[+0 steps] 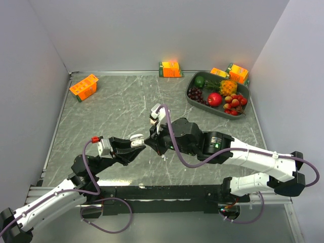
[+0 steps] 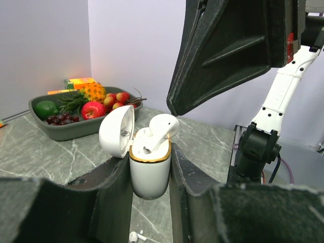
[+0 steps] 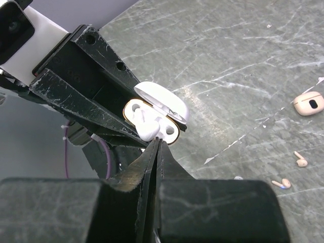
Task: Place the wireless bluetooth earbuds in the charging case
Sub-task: Place the earbud in the charging case.
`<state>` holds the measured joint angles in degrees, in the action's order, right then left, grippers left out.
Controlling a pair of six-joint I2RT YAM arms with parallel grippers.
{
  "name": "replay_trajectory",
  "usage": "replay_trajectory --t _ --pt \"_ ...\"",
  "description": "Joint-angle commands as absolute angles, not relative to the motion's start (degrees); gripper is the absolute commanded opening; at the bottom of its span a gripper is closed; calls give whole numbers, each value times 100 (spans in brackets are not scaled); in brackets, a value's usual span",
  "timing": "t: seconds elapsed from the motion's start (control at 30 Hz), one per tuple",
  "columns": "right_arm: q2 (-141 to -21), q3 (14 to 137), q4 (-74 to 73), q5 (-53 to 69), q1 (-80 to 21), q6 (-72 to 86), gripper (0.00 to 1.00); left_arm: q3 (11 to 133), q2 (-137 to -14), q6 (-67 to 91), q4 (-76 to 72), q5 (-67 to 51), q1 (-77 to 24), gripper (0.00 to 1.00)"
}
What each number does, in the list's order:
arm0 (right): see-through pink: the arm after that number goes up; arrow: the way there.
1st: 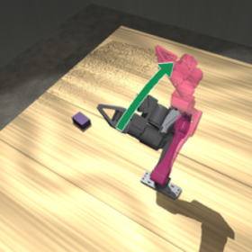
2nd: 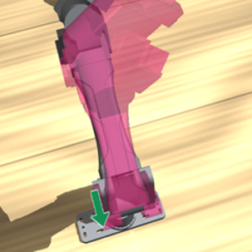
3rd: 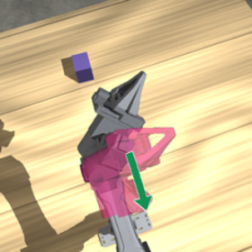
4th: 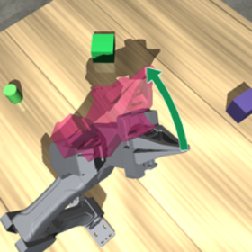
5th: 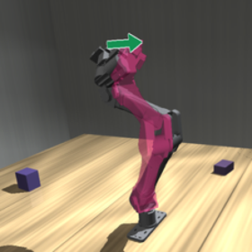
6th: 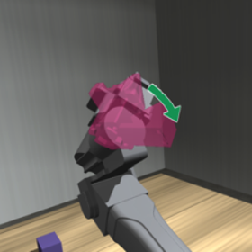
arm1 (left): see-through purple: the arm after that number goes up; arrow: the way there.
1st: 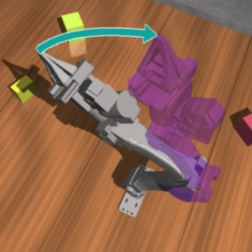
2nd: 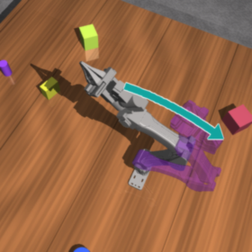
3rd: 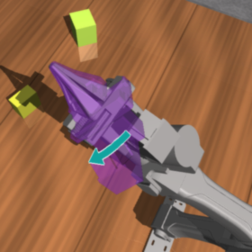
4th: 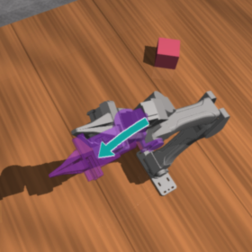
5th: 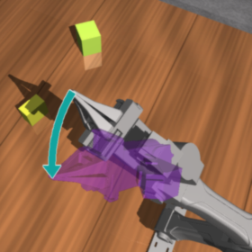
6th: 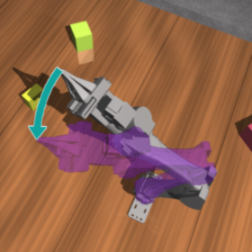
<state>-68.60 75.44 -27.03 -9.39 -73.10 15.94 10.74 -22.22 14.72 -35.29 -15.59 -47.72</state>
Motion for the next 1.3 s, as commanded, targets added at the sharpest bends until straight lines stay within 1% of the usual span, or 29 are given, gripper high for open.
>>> replay_trajectory --t 0.0,1.27 --pt "-6899 7761 -2584 -853 -7295 1529 2 1187 -2197 1556 -3726 -1591 -4790 1" --pt "-7295 8156 -2514 -677 -7295 1406 2 1125 -2197 1652 -3814 -1696 -4790 1"
